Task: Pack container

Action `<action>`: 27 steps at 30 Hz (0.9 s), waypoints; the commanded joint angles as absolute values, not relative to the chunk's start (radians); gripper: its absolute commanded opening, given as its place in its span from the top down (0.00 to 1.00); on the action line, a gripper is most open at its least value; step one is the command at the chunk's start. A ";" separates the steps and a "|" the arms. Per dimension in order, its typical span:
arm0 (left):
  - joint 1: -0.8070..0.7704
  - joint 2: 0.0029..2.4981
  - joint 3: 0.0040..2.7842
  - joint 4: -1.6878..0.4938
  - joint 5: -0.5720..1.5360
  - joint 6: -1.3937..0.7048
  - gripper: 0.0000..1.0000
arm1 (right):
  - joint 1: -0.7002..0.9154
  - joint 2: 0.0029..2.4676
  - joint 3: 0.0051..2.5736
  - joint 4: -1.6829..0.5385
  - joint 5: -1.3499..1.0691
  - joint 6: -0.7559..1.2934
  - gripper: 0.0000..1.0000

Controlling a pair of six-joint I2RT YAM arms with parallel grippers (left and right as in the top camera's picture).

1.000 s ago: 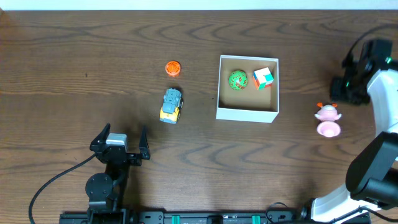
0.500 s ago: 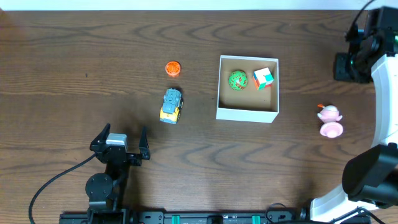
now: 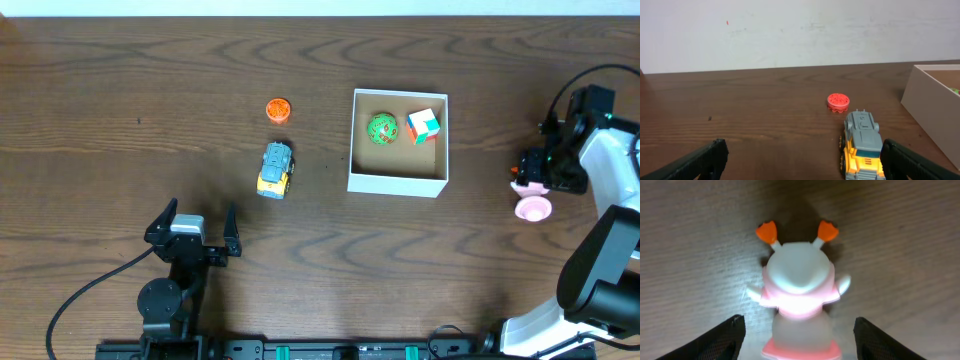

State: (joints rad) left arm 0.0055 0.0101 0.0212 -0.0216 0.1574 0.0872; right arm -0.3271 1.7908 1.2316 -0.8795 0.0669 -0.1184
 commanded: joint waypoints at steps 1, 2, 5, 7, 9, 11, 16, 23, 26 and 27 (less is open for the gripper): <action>0.007 0.004 0.004 -0.056 0.172 0.105 0.02 | -0.335 1.786 1.193 -0.839 0.056 -0.133 0.30; 0.007 0.004 0.004 -0.056 0.172 0.104 0.02 | -0.340 1.786 1.185 -0.825 0.054 -0.136 0.31; 0.007 0.004 0.004 -0.056 0.172 0.104 0.02 | -0.356 1.786 1.170 -0.801 0.050 -0.136 0.32; 0.007 0.004 0.004 -0.056 0.172 0.105 0.02 | -0.370 1.786 1.166 -0.800 0.033 -0.138 0.32; 0.007 0.004 0.004 -0.056 0.172 0.105 0.02 | -0.380 1.786 1.162 -0.799 0.006 -0.156 0.32; 0.007 0.004 0.004 -0.056 0.172 0.104 0.02 | -0.386 1.788 1.161 -0.797 -0.001 -0.157 0.33; 0.007 0.004 0.004 -0.056 0.172 0.105 0.02 | -0.386 1.816 1.149 -0.793 -0.006 -0.159 0.33; 0.007 0.004 0.004 -0.056 0.172 0.104 0.02 | -0.386 1.874 1.147 -0.793 -0.020 -0.159 0.32; 0.007 0.004 0.004 -0.056 0.172 0.104 0.02 | -0.386 1.874 1.147 -0.792 -0.020 -0.159 0.40; 0.007 0.004 0.004 -0.056 0.172 0.104 0.02 | -0.386 1.874 1.147 -0.792 -0.019 -0.159 0.47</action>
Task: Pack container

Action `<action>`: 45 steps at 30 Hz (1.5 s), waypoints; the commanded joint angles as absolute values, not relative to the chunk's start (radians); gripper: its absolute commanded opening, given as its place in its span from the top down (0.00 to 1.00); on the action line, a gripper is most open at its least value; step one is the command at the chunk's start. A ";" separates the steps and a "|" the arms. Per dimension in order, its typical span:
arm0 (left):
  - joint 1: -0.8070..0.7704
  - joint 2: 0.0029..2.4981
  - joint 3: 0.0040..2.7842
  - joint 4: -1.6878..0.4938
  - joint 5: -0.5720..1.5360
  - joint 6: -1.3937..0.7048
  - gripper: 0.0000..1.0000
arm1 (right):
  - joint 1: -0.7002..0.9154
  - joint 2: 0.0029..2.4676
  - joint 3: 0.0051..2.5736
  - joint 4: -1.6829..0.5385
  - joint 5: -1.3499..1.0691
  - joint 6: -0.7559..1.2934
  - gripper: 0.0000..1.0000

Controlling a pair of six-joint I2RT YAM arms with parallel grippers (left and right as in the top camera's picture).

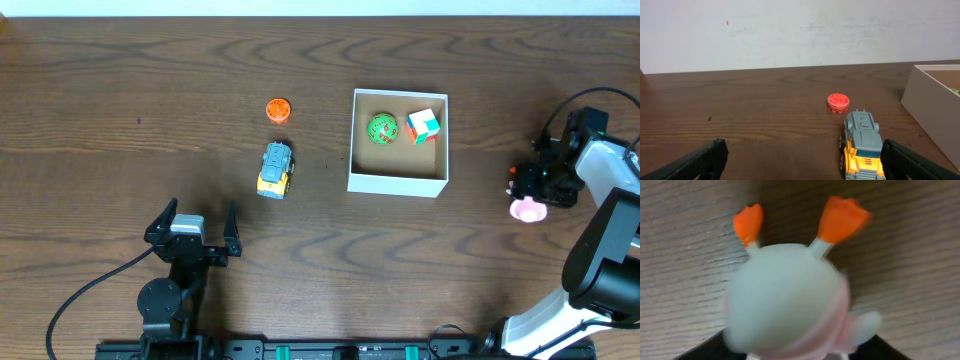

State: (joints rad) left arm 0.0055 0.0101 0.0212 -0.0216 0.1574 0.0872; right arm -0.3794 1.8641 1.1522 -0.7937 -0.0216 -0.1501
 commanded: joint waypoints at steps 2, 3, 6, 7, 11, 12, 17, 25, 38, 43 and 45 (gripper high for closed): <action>0.007 0.004 0.004 -0.056 0.172 0.104 0.02 | -0.386 1.874 1.147 -0.791 -0.020 -0.159 0.64; 0.007 0.004 0.004 -0.056 0.172 0.104 0.02 | -0.386 1.874 1.147 -0.789 -0.020 -0.158 0.70; 0.007 0.004 0.004 -0.056 0.172 0.105 0.02 | -0.386 1.874 1.148 -0.787 -0.020 -0.157 0.76; 0.007 0.004 0.004 -0.056 0.172 0.104 0.02 | -0.386 1.874 1.150 -0.788 -0.020 -0.154 0.78; 0.007 0.004 0.004 -0.056 0.172 0.104 0.02 | -0.384 1.874 1.199 -0.824 -0.025 -0.143 0.79; 0.007 0.004 0.004 -0.056 0.172 0.104 0.02 | -0.384 1.874 1.225 -0.844 -0.029 -0.143 0.79; 0.007 0.004 0.004 -0.056 0.172 0.104 0.02 | -0.363 1.873 1.417 -0.982 -0.082 -0.143 0.85; 0.007 0.004 0.004 -0.056 0.172 0.105 0.02 | -0.257 1.872 1.751 -1.100 -0.221 -0.143 0.87; 0.007 0.004 0.004 -0.056 0.172 0.104 0.02 | 0.056 1.872 1.837 -1.017 -0.258 -0.133 0.87; 0.007 0.004 0.004 -0.056 0.172 0.105 0.02 | 0.141 1.892 1.837 -0.970 -0.221 -0.155 0.86; 0.007 0.004 0.004 -0.056 0.172 0.105 0.02 | 0.167 1.916 1.837 -0.966 -0.185 -0.155 0.86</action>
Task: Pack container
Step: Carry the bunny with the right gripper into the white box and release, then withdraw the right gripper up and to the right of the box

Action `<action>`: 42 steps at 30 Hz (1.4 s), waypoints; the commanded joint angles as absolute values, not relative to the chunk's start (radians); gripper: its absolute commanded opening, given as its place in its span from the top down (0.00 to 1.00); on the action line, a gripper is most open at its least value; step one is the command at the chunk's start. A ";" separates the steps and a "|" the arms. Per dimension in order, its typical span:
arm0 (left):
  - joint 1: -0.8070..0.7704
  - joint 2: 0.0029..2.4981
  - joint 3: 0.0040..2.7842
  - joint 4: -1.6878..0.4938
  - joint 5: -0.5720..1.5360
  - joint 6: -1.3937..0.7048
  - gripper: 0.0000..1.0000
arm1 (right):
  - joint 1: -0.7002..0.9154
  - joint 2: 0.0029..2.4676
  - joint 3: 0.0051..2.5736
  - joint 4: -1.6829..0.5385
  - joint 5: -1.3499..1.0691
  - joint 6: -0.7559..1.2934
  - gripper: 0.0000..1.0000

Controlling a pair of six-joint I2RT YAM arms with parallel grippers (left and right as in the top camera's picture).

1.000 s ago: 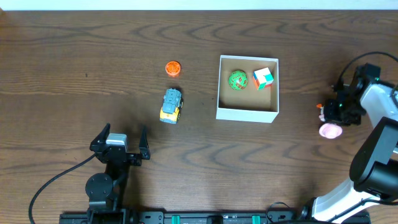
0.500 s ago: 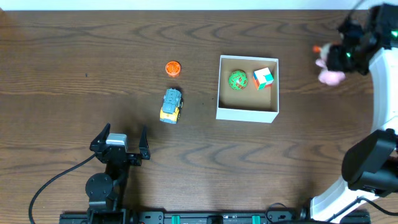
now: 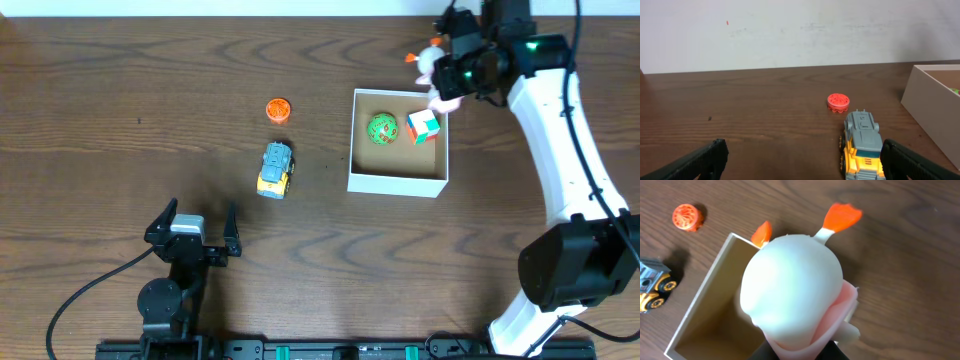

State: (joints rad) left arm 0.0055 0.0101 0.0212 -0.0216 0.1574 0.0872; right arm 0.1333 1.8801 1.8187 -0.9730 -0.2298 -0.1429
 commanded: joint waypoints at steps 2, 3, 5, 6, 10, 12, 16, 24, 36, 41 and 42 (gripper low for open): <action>0.007 0.004 0.004 -0.056 0.172 0.104 0.02 | 0.187 1.946 1.837 -0.973 -0.148 -0.156 0.86; 0.007 0.004 0.004 -0.056 0.172 0.104 0.02 | 0.196 1.965 1.837 -0.977 -0.133 -0.155 0.85; 0.007 0.004 0.004 -0.056 0.172 0.104 0.02 | 0.206 1.997 1.837 -0.984 -0.127 -0.155 0.84; 0.007 0.004 0.004 -0.056 0.172 0.105 0.02 | 0.210 2.011 1.837 -0.988 -0.128 -0.155 0.83; 0.007 0.004 0.004 -0.056 0.172 0.105 0.02 | 0.217 2.049 1.837 -0.999 -0.128 -0.155 0.76; 0.007 0.004 0.004 -0.056 0.172 0.104 0.02 | 0.216 2.053 1.837 -0.999 -0.128 -0.155 0.69; 0.007 0.004 0.004 -0.056 0.172 0.104 0.02 | 0.216 2.053 1.837 -0.999 -0.127 -0.155 0.58; 0.007 0.004 0.004 -0.056 0.172 0.104 0.02 | 0.216 2.039 1.865 -1.011 -0.128 -0.154 0.54; 0.007 0.004 0.004 -0.056 0.172 0.104 0.02 | 0.216 1.945 2.029 -1.092 -0.128 -0.128 0.51; 0.007 0.004 0.004 -0.056 0.172 0.104 0.02 | 0.213 1.919 2.034 -1.093 -0.087 -0.128 0.39; 0.007 0.004 0.004 -0.056 0.172 0.105 0.02 | 0.213 1.915 2.034 -1.093 -0.064 -0.127 0.38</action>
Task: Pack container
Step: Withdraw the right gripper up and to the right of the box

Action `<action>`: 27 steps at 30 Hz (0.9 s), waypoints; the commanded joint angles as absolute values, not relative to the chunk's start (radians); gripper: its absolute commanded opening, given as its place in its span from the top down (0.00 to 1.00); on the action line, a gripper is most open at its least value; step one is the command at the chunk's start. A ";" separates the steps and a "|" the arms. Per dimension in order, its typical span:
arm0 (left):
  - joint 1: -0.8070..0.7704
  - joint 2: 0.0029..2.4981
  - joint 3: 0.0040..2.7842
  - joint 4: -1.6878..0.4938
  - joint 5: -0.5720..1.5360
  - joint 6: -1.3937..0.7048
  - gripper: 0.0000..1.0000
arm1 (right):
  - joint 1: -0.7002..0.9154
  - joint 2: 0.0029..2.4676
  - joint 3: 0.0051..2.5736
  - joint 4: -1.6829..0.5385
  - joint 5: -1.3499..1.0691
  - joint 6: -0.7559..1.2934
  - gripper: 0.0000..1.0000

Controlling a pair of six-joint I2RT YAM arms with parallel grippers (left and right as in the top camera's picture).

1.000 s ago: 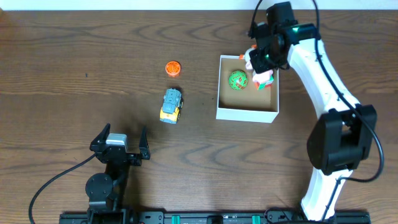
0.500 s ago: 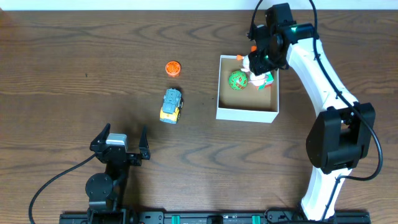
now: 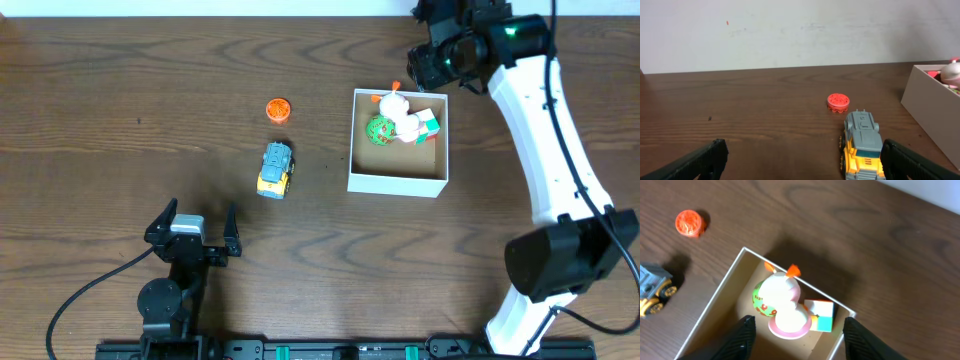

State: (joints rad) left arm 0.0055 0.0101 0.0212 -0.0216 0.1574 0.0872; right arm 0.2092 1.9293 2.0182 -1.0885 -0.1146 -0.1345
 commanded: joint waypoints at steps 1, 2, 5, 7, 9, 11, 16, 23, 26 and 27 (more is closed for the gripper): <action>0.007 0.004 0.004 -0.056 0.172 0.104 0.02 | 0.213 1.912 2.034 -1.093 -0.035 -0.123 0.37; 0.007 0.004 0.004 -0.056 0.172 0.105 0.02 | 0.212 1.907 2.034 -1.093 0.001 -0.107 0.36; 0.007 0.004 0.004 -0.056 0.172 0.104 0.02 | 0.204 1.892 2.034 -1.093 0.058 -0.076 0.33; 0.007 0.004 0.004 -0.056 0.172 0.104 0.02 | 0.193 1.881 2.034 -1.093 0.064 -0.075 0.31; 0.007 0.004 0.004 -0.056 0.172 0.104 0.02 | 0.182 1.876 2.034 -1.095 0.064 -0.075 0.28; 0.007 0.004 0.004 -0.056 0.172 0.104 0.02 | 0.168 1.874 2.034 -1.108 0.092 -0.075 0.25; 0.007 0.004 0.004 -0.056 0.172 0.104 0.02 | 0.101 1.874 2.033 -1.143 0.334 0.054 0.11; 0.007 0.004 0.004 -0.056 0.172 0.104 0.02 | -0.085 1.874 2.022 -1.190 0.255 0.199 0.02; 0.007 0.004 0.004 -0.056 0.172 0.105 0.02 | -0.154 1.876 2.005 -1.203 0.166 0.198 0.01; 0.007 0.004 0.004 -0.056 0.172 0.104 0.02 | -0.170 1.877 2.000 -1.209 0.143 0.198 0.01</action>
